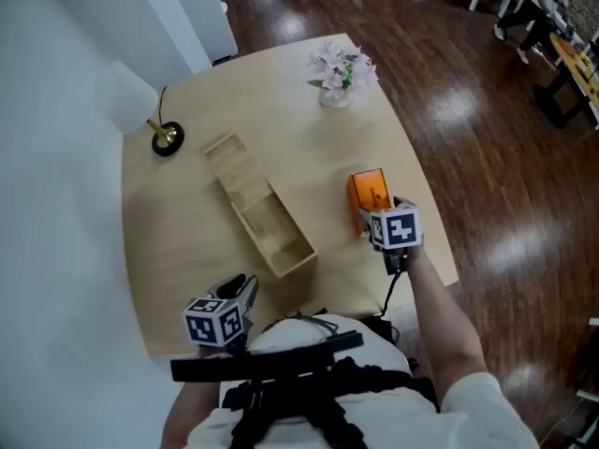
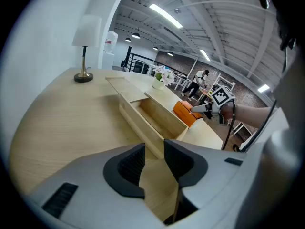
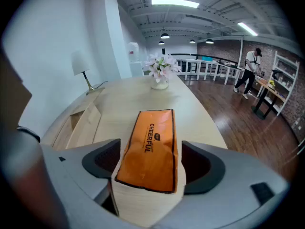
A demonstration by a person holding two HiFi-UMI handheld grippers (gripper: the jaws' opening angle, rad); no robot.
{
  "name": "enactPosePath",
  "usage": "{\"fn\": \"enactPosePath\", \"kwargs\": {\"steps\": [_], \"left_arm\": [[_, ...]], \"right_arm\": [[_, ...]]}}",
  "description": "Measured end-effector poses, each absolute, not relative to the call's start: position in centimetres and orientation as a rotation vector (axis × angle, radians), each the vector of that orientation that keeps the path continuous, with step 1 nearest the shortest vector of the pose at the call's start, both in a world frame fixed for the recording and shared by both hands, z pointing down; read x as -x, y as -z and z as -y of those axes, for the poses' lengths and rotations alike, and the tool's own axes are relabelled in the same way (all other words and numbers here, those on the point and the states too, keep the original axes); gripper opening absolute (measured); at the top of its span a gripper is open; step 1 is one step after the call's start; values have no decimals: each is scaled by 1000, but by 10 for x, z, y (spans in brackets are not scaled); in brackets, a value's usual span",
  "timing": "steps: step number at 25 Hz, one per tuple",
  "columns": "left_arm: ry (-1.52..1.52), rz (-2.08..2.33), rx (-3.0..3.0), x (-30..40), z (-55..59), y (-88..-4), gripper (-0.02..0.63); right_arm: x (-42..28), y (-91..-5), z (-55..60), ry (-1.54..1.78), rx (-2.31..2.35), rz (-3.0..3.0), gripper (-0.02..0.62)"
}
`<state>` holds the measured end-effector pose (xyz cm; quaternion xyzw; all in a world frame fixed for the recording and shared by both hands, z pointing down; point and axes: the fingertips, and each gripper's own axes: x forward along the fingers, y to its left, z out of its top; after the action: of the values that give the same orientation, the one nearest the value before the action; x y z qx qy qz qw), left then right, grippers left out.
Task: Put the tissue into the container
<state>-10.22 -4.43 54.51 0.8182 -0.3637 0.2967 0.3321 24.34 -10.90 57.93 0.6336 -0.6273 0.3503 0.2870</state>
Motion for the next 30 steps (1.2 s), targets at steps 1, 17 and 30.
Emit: {"fn": "enactPosePath", "kwargs": {"steps": [1, 17, 30], "left_arm": [[-774, 949, -2138, 102, 44, -545, 133], [-807, 976, -2087, 109, 40, -557, 132], [-727, 955, -2104, 104, 43, -549, 130]], "right_arm": [[-244, -583, 112, -938, -1687, 1666, 400], [-245, -601, 118, -942, -1643, 1673, 329], [-226, -544, 124, -843, -1685, 1784, 307]]}}
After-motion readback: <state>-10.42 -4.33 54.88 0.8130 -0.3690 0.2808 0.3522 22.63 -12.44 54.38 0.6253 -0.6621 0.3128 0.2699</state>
